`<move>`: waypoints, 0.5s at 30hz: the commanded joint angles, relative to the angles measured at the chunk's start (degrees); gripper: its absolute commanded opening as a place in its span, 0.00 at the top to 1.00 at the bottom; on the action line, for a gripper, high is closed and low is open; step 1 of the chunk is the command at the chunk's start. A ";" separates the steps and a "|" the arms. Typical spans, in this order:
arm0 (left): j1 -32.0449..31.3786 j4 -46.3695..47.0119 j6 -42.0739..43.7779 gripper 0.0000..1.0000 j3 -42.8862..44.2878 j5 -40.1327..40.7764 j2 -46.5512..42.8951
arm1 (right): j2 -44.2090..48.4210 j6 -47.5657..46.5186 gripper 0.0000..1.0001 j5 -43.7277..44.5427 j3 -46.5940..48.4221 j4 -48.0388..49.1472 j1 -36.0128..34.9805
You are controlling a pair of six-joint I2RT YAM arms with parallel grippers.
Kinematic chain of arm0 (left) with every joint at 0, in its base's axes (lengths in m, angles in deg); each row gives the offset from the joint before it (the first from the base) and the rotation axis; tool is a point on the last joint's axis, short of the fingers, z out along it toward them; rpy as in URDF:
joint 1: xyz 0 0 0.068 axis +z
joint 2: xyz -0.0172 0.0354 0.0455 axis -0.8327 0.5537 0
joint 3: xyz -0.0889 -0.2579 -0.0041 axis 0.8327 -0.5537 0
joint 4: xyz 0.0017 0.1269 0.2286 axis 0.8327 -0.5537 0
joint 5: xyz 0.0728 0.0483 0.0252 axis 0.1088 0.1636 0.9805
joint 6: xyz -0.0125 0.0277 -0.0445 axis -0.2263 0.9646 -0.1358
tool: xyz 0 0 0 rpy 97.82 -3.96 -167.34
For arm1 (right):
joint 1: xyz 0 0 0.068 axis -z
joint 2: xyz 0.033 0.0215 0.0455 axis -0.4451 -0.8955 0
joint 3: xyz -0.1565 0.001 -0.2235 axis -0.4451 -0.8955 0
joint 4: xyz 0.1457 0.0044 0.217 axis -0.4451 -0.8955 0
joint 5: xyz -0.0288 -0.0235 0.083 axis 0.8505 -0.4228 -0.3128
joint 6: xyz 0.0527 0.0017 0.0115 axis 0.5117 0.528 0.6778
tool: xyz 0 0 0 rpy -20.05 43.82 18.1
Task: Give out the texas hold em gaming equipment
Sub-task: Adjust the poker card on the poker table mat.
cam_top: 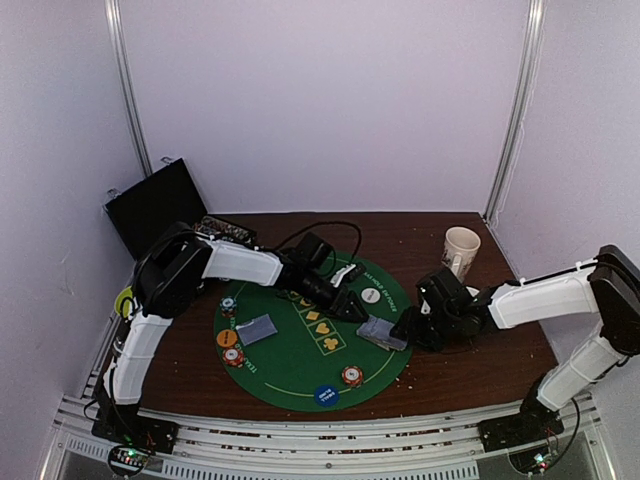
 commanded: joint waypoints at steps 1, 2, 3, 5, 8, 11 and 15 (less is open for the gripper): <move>-0.33 -0.76 -0.79 0.54 -0.43 0.05 1.18 | -2.72 0.28 0.51 -1.92 2.02 2.71 0.04; -0.32 -0.77 -0.72 0.54 -0.38 0.11 1.19 | -3.03 0.22 0.51 -2.00 2.20 2.57 -0.10; -0.32 -0.76 -0.71 0.54 -0.35 0.00 1.23 | -3.21 0.28 0.51 -1.82 2.32 2.52 -0.18; -0.32 -0.72 -0.61 0.54 -0.30 -0.22 1.40 | -3.19 0.59 0.51 -1.20 2.71 2.63 -0.22; -0.37 -0.75 -0.51 0.53 -0.18 -0.45 1.62 | -3.67 1.00 0.51 -0.59 3.55 2.92 -0.53; -0.32 -0.72 -0.31 0.53 -0.08 -0.41 1.63 | -5.09 1.03 0.49 -1.54 4.37 3.20 -0.91; -0.17 -0.80 -0.09 0.51 0.26 -0.49 1.63 | -3.34 -1.07 0.42 0.24 4.89 -1.96 -0.79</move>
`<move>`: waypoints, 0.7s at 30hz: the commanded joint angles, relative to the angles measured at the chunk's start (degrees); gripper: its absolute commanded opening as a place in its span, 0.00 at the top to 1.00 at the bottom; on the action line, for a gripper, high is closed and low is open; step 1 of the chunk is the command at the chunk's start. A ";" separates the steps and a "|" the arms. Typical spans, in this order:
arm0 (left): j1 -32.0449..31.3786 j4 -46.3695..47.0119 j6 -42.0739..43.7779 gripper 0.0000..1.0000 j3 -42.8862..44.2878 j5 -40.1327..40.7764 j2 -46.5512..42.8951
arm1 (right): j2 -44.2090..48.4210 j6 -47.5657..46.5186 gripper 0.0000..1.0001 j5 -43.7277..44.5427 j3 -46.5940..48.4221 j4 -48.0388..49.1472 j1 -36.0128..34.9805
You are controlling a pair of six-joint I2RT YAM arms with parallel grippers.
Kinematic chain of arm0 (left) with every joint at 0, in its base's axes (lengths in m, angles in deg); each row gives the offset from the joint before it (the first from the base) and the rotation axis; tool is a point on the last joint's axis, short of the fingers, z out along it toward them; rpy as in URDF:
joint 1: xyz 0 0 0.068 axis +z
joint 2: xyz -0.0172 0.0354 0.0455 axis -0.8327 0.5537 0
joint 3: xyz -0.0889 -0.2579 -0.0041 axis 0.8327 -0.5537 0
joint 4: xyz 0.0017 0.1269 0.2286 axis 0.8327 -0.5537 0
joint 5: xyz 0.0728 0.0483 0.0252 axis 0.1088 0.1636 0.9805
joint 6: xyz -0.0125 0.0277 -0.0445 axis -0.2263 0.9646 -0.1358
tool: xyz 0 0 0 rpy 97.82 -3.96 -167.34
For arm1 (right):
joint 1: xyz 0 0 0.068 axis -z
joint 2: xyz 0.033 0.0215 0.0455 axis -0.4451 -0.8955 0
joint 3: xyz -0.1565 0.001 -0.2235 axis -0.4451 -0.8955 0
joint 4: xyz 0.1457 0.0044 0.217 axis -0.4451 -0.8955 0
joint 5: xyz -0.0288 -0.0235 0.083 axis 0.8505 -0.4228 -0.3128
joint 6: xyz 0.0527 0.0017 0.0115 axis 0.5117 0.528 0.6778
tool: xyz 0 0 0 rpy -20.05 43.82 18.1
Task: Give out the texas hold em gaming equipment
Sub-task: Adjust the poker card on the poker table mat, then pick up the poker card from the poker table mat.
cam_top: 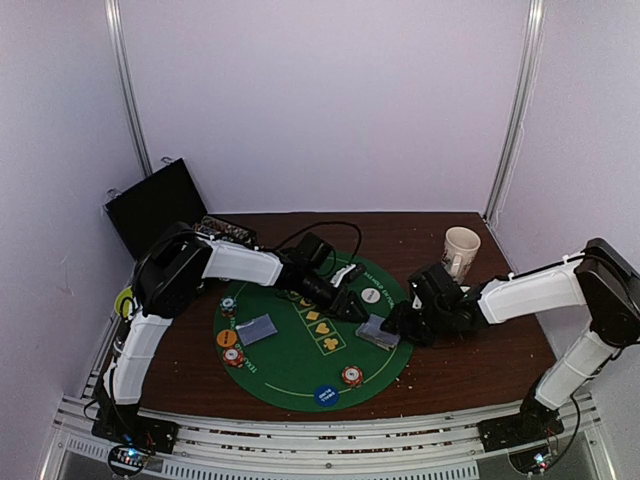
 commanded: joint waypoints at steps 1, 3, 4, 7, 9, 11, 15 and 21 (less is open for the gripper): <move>-0.08 -0.94 0.21 0.50 0.33 -0.23 1.59 | 2.61 -2.08 0.38 2.30 1.36 -5.93 -0.09; 0.18 -1.14 0.52 0.49 0.37 -0.26 1.39 | 5.22 -5.24 0.29 4.46 2.21 -11.82 0.18; 0.38 -1.45 0.77 0.48 0.42 -0.12 1.23 | 6.19 -8.45 0.25 5.06 3.15 -14.62 0.20; 0.92 -2.87 2.12 0.47 0.68 0.42 0.50 | 7.52 -21.05 0.06 1.40 9.13 -22.95 0.29; 1.22 -3.15 2.59 0.46 0.49 0.39 -0.12 | 6.44 -31.92 0.00 -2.65 13.48 -27.91 0.26; 1.45 -3.16 2.86 0.45 0.19 0.14 -0.67 | 4.74 -42.55 0.00 -4.86 17.11 -31.03 0.29; 2.30 -3.14 2.86 0.45 -0.97 0.16 -1.24 | 1.71 -60.50 0.00 -6.51 20.59 -31.16 1.51; 2.57 -3.16 2.97 0.42 -2.01 0.64 -2.13 | -2.78 -73.93 0.00 -11.05 23.51 -33.29 2.38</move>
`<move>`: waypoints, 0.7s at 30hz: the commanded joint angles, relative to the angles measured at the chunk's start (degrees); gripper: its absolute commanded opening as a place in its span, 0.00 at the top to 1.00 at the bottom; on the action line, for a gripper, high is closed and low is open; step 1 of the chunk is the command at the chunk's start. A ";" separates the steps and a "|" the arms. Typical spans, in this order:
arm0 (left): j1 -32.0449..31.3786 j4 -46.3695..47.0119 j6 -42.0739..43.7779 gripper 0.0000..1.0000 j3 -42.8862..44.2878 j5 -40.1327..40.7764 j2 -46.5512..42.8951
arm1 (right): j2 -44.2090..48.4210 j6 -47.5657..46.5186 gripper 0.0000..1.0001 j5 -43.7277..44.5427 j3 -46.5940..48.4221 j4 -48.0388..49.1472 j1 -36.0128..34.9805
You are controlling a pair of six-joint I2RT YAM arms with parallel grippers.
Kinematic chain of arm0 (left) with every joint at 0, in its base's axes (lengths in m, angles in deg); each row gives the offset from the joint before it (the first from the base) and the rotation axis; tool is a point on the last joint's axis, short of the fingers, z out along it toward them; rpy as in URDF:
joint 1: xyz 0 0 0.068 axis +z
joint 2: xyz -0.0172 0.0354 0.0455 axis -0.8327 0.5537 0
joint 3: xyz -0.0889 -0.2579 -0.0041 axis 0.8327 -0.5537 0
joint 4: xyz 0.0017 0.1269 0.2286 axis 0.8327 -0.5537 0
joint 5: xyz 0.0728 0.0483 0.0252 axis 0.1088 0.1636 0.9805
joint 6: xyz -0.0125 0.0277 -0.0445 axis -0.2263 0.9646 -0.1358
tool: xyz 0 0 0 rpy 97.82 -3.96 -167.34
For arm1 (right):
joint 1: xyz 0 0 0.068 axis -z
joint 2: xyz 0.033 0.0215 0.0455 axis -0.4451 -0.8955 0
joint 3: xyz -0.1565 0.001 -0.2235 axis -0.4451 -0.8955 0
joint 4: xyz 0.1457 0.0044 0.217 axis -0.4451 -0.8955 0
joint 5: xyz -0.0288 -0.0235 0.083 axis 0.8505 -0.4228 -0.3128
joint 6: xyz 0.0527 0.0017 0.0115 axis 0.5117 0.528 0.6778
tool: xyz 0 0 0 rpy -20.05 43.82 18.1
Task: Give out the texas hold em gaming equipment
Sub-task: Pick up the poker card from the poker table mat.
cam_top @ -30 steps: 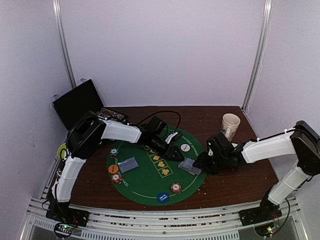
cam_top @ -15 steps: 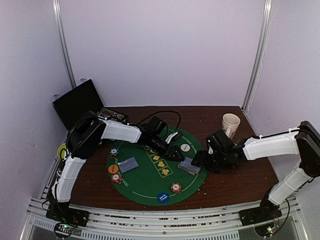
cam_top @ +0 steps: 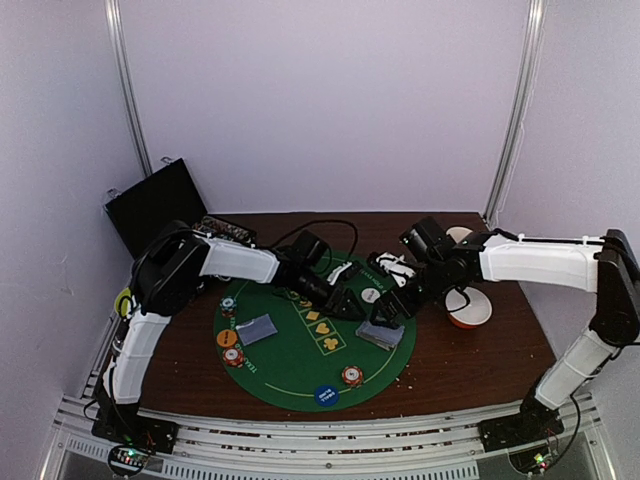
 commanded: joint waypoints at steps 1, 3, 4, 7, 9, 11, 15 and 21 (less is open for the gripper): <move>0.97 -2.29 1.18 0.41 -1.68 2.12 -1.80 | -3.10 -15.45 0.00 -3.59 2.10 -5.06 0.61; 1.02 -2.29 1.20 0.39 -1.69 2.13 -1.72 | -4.12 -16.55 0.00 -4.50 1.98 -3.29 0.70; 1.01 -2.29 1.20 0.39 -1.61 2.13 -1.63 | -4.96 -17.35 0.00 -5.06 2.17 -3.22 0.71; 0.98 -2.29 1.13 0.38 -1.51 2.04 -1.62 | -7.83 -17.56 0.00 -2.28 3.62 -3.66 0.69; 0.99 -2.28 1.07 0.38 -1.51 2.04 -1.62 | -9.47 -18.00 0.00 -3.26 3.97 -4.00 0.69; 1.03 -2.29 1.10 0.38 -1.38 2.04 -1.50 | -10.10 -18.11 0.00 -3.66 4.00 -3.99 0.62; 0.94 -1.84 0.49 0.37 -0.92 1.77 -0.98 | -10.38 -17.60 0.00 0.02 2.65 -1.86 0.55; 0.83 -1.21 -0.54 0.30 -0.24 1.48 0.06 | -11.32 -17.33 0.00 5.70 0.41 2.65 -1.48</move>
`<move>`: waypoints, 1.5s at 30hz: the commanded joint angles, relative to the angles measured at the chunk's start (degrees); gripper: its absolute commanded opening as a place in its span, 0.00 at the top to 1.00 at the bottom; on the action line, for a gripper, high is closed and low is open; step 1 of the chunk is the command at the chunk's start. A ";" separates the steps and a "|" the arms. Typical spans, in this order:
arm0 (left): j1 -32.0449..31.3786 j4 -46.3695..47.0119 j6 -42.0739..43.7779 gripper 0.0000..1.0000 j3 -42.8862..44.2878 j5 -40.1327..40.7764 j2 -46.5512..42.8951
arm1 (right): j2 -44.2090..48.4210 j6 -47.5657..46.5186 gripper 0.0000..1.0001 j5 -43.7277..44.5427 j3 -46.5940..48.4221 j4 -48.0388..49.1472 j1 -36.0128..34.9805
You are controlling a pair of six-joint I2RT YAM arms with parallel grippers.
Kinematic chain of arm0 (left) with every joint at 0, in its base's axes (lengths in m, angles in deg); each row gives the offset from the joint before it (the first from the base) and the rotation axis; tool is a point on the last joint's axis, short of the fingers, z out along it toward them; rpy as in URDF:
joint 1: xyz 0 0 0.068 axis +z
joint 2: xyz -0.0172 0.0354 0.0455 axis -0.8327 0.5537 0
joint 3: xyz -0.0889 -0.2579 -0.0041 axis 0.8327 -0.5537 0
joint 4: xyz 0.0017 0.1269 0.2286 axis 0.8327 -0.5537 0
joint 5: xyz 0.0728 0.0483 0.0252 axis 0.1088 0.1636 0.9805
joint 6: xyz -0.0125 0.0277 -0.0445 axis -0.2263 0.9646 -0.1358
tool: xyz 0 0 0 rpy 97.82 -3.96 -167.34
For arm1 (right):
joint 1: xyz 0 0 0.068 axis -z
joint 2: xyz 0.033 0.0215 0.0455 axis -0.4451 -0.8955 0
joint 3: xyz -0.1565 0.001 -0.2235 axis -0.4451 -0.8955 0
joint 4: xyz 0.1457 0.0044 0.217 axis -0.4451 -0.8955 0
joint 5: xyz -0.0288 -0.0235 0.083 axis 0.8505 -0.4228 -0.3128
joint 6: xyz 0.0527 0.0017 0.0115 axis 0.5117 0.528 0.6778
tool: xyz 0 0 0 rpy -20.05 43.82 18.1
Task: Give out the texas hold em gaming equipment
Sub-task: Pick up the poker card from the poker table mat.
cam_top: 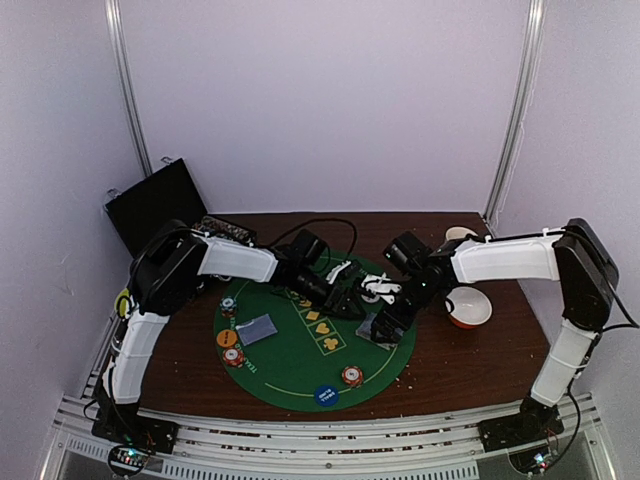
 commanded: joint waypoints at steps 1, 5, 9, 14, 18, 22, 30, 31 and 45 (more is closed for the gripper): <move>0.61 -0.88 -0.81 0.29 0.36 1.75 0.92 | -1.05 -0.69 0.01 5.36 -2.36 3.71 -1.55; 0.18 -0.86 -1.11 0.28 0.32 1.73 1.42 | -0.32 -0.86 0.02 4.82 -3.77 4.16 -2.35; 0.01 -0.77 -1.17 0.29 0.44 1.66 1.98 | 1.35 -1.36 0.01 2.67 -4.68 4.46 -2.51; 0.00 -0.68 -1.15 0.29 0.56 1.47 2.13 | 2.20 -1.22 0.01 1.27 -2.14 4.17 -2.45; 0.00 -0.67 -1.02 0.29 0.47 1.30 1.96 | 4.12 -0.84 0.00 1.39 -2.94 2.45 -2.43; 0.00 -0.62 -1.02 0.29 0.57 1.41 1.95 | 6.74 1.72 0.00 5.02 -7.93 3.72 -2.05; 0.00 -0.55 -1.11 0.29 0.41 1.12 2.13 | 6.37 1.89 0.00 5.45 -11.60 8.51 -2.18; 0.00 -0.59 -1.03 0.29 0.40 1.12 2.13 | 6.19 1.86 0.00 5.55 -12.03 9.18 -2.22; -0.09 -0.04 -1.37 0.30 0.66 1.06 2.48 | 7.53 1.76 0.03 10.43 -8.88 8.46 -6.74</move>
